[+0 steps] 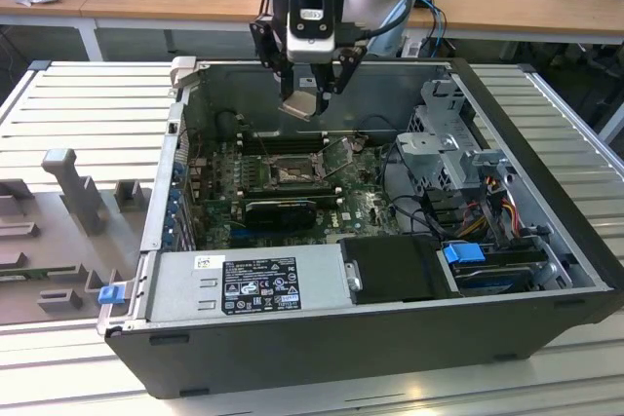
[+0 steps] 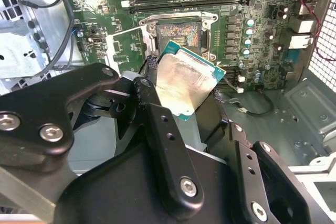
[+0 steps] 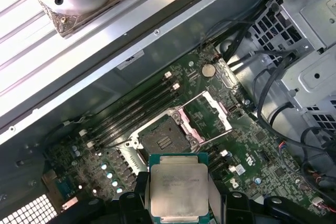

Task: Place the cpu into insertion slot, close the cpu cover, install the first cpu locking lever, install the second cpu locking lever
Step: 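Place the cpu into insertion slot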

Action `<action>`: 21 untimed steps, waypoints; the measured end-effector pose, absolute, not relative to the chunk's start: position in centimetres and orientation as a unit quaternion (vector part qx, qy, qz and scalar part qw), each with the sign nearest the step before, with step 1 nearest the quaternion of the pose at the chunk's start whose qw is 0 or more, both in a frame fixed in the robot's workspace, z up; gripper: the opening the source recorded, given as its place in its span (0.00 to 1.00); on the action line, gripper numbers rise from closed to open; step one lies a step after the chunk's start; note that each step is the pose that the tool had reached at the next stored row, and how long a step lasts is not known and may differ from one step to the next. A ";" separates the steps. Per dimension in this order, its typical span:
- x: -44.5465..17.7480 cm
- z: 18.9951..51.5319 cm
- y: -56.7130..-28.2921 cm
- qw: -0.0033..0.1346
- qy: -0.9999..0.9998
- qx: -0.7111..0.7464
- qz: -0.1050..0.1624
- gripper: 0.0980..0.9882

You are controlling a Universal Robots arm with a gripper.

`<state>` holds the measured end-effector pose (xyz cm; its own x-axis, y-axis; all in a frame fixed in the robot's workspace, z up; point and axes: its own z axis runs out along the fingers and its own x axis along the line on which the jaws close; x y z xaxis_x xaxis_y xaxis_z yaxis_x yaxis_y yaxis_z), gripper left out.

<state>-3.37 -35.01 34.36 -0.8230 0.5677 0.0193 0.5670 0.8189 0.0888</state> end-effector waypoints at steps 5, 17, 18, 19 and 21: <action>-3.4 34.3 -35.0 0.004 0.951 0.306 0.045 0.49; -3.4 34.1 -35.0 0.005 0.945 0.323 0.045 0.49; -3.4 34.1 -35.0 0.005 0.945 0.324 0.045 0.49; -3.4 34.0 -35.0 0.005 0.944 0.326 0.045 0.49; -3.4 34.0 -35.0 0.005 0.944 0.328 0.045 0.49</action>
